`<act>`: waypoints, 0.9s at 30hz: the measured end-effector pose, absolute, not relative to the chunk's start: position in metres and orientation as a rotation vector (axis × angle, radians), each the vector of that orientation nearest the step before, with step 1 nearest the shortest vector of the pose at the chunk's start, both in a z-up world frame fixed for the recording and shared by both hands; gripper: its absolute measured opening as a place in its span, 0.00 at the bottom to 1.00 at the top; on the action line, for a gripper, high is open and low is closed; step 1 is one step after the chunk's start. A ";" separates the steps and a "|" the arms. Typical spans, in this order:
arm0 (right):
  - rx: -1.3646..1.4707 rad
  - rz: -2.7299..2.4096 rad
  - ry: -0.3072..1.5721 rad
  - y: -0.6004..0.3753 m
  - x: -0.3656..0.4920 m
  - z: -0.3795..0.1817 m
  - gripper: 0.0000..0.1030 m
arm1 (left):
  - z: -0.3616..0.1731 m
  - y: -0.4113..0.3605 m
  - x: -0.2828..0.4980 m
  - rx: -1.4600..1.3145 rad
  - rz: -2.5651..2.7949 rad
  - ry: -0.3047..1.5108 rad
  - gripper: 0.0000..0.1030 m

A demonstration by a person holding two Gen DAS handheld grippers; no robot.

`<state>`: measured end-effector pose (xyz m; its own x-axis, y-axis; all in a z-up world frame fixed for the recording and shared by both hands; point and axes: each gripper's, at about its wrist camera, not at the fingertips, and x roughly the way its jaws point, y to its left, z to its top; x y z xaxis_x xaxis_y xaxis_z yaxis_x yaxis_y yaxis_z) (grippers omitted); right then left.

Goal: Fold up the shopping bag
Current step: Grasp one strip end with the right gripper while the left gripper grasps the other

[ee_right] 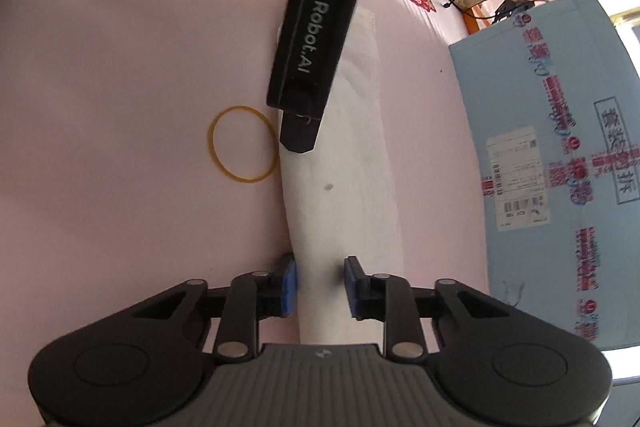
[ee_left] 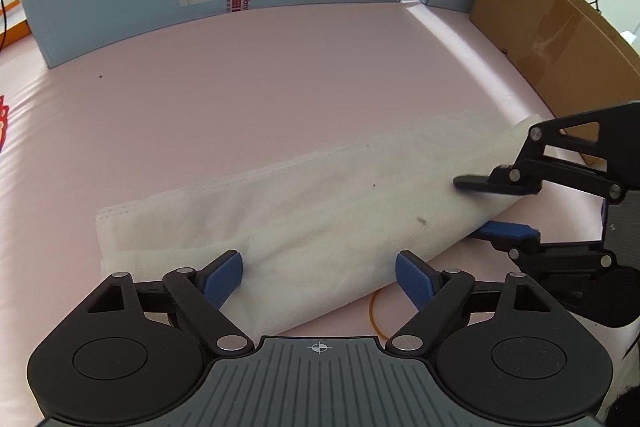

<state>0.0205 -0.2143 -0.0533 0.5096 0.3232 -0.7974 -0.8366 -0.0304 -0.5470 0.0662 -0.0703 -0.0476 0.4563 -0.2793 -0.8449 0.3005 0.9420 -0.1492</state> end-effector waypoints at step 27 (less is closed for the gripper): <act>-0.250 1.168 1.317 -0.249 0.178 -0.014 0.19 | -0.041 0.005 0.116 -0.057 -0.711 1.290 0.29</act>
<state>0.1781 -0.2490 -0.0135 -0.1819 0.5177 -0.8360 -0.7685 0.4555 0.4493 0.1161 0.0046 -0.0406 0.0982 -0.5109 -0.8540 0.4496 0.7884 -0.4199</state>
